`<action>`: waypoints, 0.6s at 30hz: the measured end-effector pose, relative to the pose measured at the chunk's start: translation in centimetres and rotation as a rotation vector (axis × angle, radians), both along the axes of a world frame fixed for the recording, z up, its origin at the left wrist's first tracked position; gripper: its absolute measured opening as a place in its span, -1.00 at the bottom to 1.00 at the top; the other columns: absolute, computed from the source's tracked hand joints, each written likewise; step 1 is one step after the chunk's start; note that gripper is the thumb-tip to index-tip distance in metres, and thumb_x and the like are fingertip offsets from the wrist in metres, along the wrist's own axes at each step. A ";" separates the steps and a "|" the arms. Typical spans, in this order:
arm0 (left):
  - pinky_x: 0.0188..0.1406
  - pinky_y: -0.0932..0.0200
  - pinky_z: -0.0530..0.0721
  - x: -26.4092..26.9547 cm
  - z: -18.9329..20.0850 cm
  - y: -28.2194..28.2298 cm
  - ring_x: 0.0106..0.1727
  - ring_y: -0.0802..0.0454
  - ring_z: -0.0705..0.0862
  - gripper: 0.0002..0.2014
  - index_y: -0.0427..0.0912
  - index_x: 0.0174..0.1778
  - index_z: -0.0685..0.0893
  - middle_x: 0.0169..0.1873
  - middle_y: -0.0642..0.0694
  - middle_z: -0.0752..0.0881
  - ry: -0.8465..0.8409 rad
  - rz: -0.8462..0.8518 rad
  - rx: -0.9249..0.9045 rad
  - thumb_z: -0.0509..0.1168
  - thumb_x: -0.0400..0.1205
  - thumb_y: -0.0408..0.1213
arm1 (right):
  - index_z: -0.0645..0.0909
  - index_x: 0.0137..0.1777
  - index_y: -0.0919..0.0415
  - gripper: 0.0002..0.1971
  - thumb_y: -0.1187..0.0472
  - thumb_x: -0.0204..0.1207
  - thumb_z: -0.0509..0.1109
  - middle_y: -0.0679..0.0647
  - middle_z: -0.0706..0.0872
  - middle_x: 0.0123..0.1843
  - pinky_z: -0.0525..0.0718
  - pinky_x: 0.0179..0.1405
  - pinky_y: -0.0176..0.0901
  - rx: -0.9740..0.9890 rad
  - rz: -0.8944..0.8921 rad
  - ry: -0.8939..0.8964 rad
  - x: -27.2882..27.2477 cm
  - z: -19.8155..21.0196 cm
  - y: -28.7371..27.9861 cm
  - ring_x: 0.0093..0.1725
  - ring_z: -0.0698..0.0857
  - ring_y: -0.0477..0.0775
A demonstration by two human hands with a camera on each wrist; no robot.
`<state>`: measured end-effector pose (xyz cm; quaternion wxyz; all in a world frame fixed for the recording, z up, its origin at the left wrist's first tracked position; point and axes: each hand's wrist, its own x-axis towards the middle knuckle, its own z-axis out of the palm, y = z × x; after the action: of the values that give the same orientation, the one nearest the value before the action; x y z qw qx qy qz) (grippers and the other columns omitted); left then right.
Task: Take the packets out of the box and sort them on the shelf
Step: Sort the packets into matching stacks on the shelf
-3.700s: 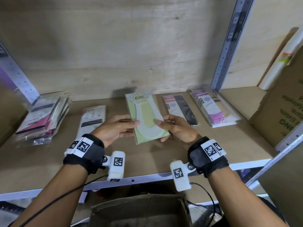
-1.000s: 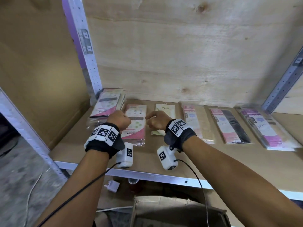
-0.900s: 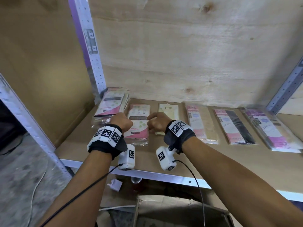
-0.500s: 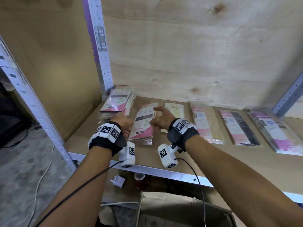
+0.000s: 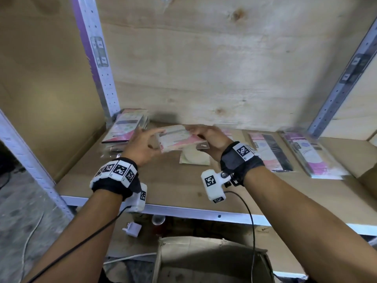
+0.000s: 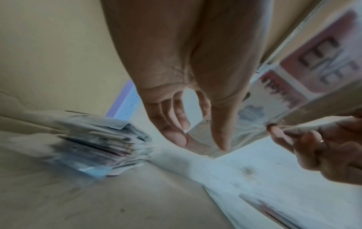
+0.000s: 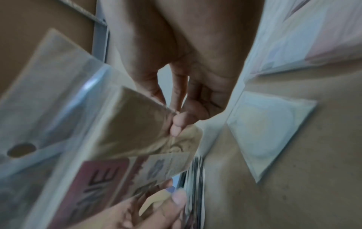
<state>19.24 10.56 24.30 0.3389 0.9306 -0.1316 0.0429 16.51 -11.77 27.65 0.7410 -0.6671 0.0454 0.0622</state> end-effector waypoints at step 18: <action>0.02 -0.06 0.74 -3.5 1.5 -7.3 -0.07 -0.04 0.82 -0.79 -0.17 -0.03 0.83 -0.10 -0.06 0.87 -0.253 -0.201 -0.515 0.45 0.63 -0.08 | 0.71 0.07 0.30 -0.86 0.33 0.55 0.40 0.12 0.74 -0.18 0.36 -0.45 -0.29 0.018 0.033 -0.084 -4.9 0.4 -8.8 -0.37 0.51 -0.03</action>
<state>15.76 3.21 25.78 0.5472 0.7835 -0.2492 0.1568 11.65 -20.60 28.10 0.7472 -0.6630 0.0029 0.0467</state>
